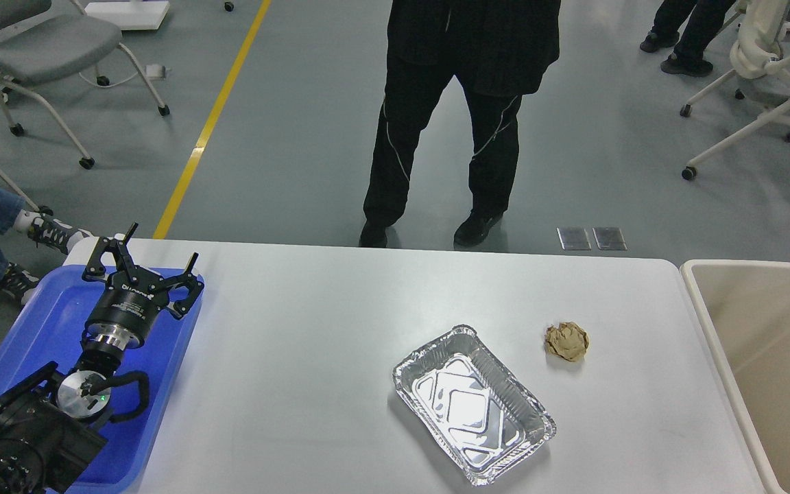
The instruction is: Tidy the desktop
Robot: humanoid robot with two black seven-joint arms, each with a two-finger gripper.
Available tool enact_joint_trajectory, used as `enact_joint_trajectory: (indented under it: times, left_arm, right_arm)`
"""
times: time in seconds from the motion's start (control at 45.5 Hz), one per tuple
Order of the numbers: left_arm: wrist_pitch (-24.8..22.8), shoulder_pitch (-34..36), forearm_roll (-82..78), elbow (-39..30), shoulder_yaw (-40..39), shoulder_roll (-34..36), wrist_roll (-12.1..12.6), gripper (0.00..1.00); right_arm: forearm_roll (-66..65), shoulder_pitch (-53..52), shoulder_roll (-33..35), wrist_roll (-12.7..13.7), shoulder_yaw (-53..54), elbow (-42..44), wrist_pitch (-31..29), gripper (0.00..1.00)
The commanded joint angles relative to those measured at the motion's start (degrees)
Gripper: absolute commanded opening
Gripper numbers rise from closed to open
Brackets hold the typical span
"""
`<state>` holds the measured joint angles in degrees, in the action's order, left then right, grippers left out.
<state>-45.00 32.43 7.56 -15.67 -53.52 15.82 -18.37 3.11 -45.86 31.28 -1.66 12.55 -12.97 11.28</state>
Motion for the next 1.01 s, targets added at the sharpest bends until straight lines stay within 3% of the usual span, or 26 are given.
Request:
enact_joint_trajectory:
  times: [0.0,0.22,0.395,0.461,0.593,0.703,0.768,0.988]
  left_arm:
    - [0.0,0.0,0.0,-0.1,0.0,0.0,0.0,1.00]
    - [0.0,0.0,0.0,-0.1,0.0,0.0,0.0,1.00]
    - [0.0,0.0,0.0,0.0,0.0,0.0,0.0,1.00]
    - [0.0,0.0,0.0,0.0,0.0,0.0,0.0,1.00]
    - [0.0,0.0,0.0,0.0,0.0,0.0,0.0,1.00]
    - [0.0,0.0,0.0,0.0,0.0,0.0,0.0,1.00]
    - [0.0,0.0,0.0,0.0,0.0,0.0,0.0,1.00]
    - [0.0,0.0,0.0,-0.1,0.0,0.0,0.0,1.00]
  right_arm:
    - [-0.5,-5.6,10.1,-0.5,12.7,-16.1,-1.1,1.00]
    - [-2.5,-4.8,11.5,-1.4,32.3,-26.1,-1.5,1.00]
    - [-5.8,-4.0,11.5,-1.9,38.1,-29.8,-2.7,1.00]
    - [-6.5,-3.8,11.5,-5.1,38.2,-30.2,-6.8,1.00]
    - [-6.5,-2.5,11.4,-17.0,39.0,-30.3,-14.9,1.00]
    - [-6.5,-0.6,10.6,-23.6,40.6,-30.4,-17.5,1.00]
    - [-6.5,1.2,9.5,-25.1,41.9,-30.4,-18.0,1.00]
    - [-6.5,8.3,5.2,-25.0,42.2,-30.3,-18.5,1.00]
